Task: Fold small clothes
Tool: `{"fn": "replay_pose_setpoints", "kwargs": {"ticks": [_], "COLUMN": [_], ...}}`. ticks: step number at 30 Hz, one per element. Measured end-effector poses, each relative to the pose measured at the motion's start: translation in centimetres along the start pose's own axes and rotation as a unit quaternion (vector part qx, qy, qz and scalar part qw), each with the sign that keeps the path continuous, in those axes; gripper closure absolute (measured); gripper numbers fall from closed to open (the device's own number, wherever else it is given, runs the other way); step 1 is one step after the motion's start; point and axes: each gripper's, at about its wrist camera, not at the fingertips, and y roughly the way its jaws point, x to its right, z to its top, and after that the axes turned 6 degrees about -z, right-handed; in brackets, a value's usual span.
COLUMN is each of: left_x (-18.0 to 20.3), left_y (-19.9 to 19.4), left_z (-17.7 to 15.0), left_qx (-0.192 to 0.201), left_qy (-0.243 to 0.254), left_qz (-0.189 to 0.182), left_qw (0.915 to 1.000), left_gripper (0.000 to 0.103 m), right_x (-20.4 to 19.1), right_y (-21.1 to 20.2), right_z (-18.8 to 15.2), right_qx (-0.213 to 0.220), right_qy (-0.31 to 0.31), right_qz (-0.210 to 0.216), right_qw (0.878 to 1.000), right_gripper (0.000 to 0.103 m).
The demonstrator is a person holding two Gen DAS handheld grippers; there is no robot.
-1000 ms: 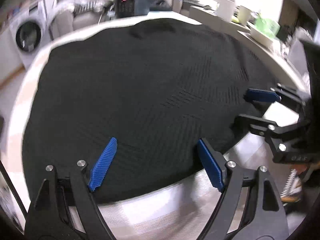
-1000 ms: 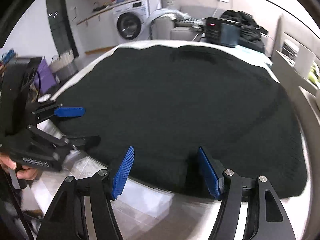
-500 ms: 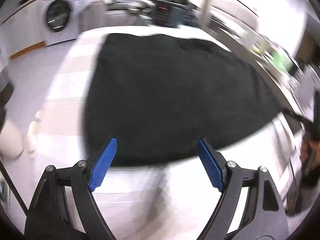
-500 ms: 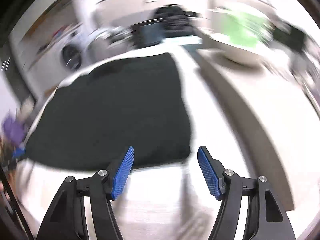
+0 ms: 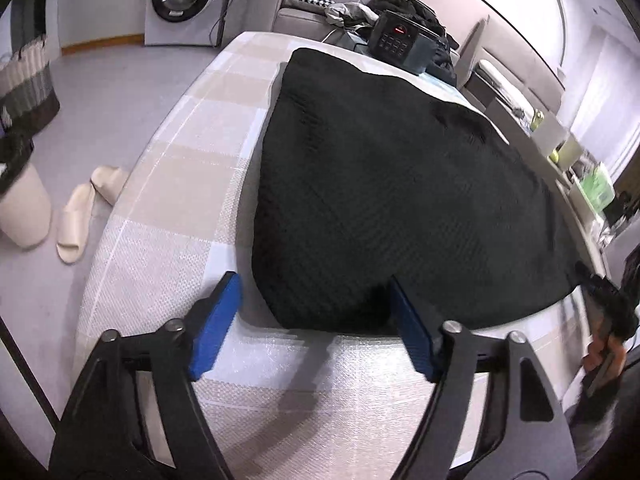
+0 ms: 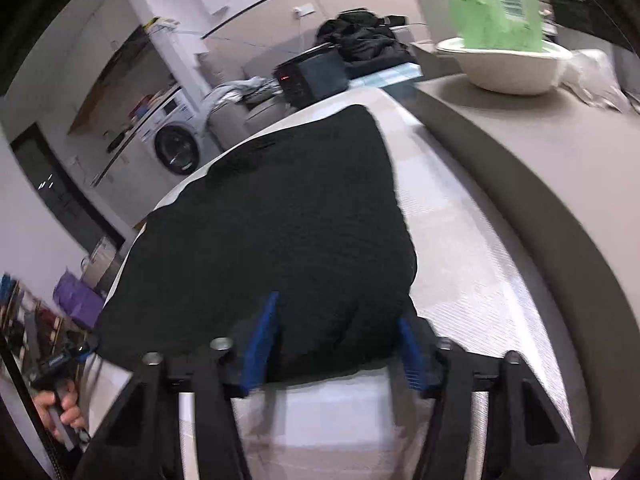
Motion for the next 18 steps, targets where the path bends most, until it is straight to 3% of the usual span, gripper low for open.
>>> {"fn": "replay_pose_setpoints", "kwargs": {"ticks": [2,3,4,8,14,18], "left_x": [0.2,0.3,0.5,0.5,-0.2,-1.4], "left_y": [0.2,0.4,0.6,0.8,0.1,-0.9], "left_z": [0.2,0.3,0.5,0.5,0.4,-0.2], "left_qx": [-0.002,-0.003,-0.004,-0.006,-0.01,-0.006], "left_qy": [0.005,0.007,0.011,0.019,0.011,-0.011], "left_qz": [-0.01,-0.012,-0.015,-0.015,-0.005,0.004], "left_qw": [0.9999,0.9999,0.9998,0.9997,0.9999,0.9999], "left_gripper": [0.047,0.051,0.058,0.059,0.059,0.059], "right_x": [-0.1,0.0,0.1,0.6,-1.2,-1.4], "right_y": [0.2,0.1,-0.3,0.2,-0.4,-1.4], "right_z": [0.2,0.3,0.2,0.3,0.2,0.2], "right_qx": [0.0,-0.002,0.001,-0.019,-0.013,0.001], "right_qy": [-0.013,-0.017,-0.022,-0.022,-0.055,-0.052], "right_qz": [-0.005,0.0,-0.001,-0.041,-0.096,-0.103], "right_qw": [1.0,1.0,1.0,0.999,0.994,0.993], "right_gripper": [0.088,0.091,0.091,0.092,0.085,0.066]}}
